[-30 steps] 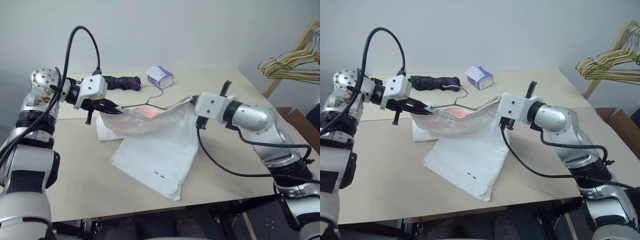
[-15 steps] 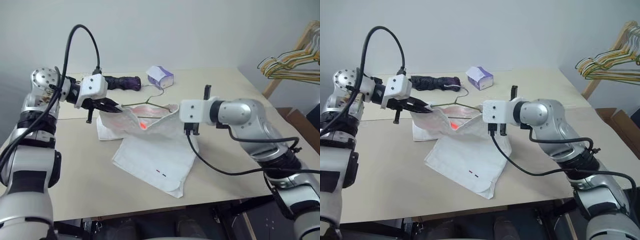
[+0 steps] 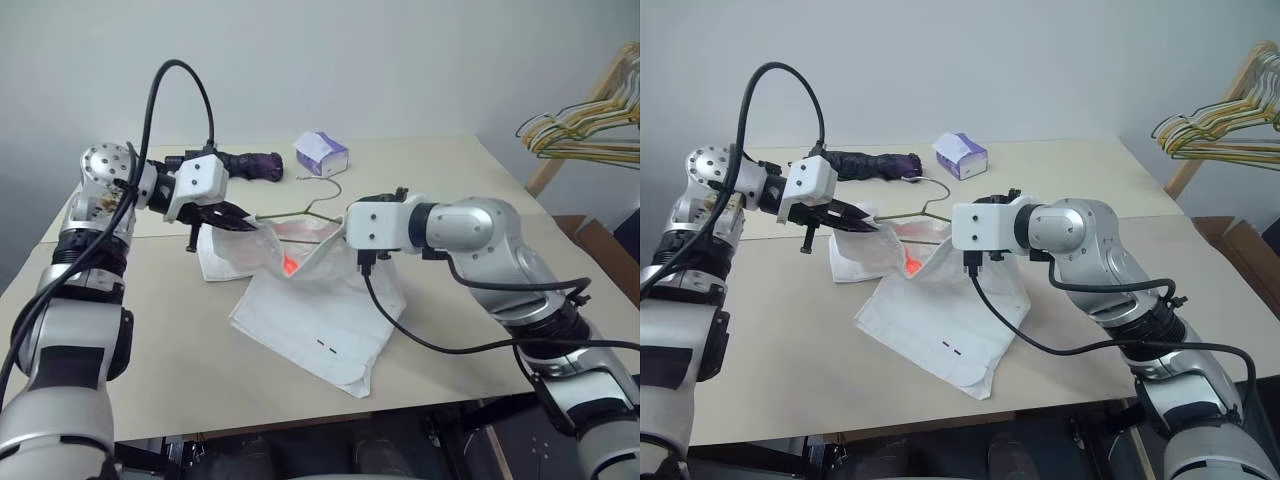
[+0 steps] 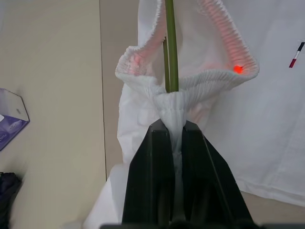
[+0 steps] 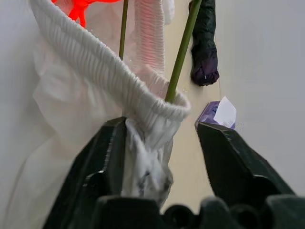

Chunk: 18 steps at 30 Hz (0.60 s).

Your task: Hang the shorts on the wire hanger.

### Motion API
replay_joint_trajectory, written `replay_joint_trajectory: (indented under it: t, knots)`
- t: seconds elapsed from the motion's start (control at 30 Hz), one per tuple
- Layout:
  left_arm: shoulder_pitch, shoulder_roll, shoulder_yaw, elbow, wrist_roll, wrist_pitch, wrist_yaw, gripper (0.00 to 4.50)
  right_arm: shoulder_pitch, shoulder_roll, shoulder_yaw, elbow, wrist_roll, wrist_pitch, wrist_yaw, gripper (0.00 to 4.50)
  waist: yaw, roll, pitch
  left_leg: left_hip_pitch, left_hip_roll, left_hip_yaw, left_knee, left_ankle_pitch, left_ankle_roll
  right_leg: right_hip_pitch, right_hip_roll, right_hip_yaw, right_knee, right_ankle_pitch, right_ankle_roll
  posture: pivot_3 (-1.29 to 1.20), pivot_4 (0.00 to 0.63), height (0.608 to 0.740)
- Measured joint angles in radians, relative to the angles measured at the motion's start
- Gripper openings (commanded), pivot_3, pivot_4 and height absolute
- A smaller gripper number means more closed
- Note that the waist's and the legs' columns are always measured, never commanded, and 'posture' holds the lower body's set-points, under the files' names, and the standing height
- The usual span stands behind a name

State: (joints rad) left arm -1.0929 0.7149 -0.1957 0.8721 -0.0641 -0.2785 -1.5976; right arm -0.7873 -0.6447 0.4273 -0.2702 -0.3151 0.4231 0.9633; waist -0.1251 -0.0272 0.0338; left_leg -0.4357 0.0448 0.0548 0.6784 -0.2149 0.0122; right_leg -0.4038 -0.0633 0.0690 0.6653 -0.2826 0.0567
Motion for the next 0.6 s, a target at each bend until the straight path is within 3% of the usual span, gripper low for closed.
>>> replay_joint_trajectory:
  t: [0.4,0.5,0.6]
  knots:
    - [0.006,0.008,0.02,-0.034,-0.022,0.001,-0.013,0.0,0.05,0.058,-0.12,0.09,0.232,0.05,0.041,2.84,0.0,0.0,0.0,0.0,0.0,-0.001,0.0,0.0,0.0,0.0,0.0,0.0,0.0,0.0,0.0,-0.09,0.0,0.74]
    - [0.023,0.018,0.013,-0.048,-0.045,0.001,-0.013,0.0,0.049,0.059,-0.133,0.11,0.274,0.062,0.058,2.23,0.0,0.0,0.0,0.0,0.0,-0.001,0.0,0.0,0.0,0.0,0.0,0.0,0.0,0.0,0.0,-0.1,0.0,0.74]
    - [0.04,0.032,-0.021,-0.079,-0.082,0.005,-0.013,0.0,0.049,0.048,-0.133,0.121,0.299,0.062,0.073,1.21,0.0,0.0,0.0,0.0,0.0,-0.001,0.0,0.0,0.0,0.0,0.0,0.0,0.0,0.0,0.0,-0.1,0.0,0.74]
